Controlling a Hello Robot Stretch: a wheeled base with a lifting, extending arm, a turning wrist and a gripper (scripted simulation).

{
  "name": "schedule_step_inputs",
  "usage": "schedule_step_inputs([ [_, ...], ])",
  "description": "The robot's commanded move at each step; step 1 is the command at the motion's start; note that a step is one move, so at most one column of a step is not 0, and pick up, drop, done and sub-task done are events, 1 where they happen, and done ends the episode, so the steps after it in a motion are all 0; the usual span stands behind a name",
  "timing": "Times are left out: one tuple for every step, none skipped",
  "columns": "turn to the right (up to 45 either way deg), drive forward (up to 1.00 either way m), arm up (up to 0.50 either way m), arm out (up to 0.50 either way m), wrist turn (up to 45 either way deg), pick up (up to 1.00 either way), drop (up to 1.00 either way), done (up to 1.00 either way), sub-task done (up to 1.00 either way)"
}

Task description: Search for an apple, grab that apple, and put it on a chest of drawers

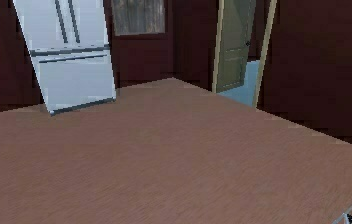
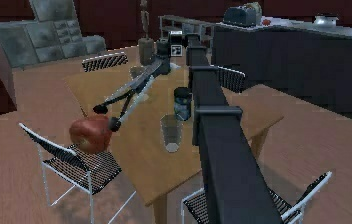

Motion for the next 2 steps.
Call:
schedule_step_inputs([
  [0.0,0.00,0.00,-0.48,0.0,0.00,0.00,0.00,0.00],
  [15.0,0.00,0.00,0.00,0.0,0.00,0.00,0.00,0.00],
])
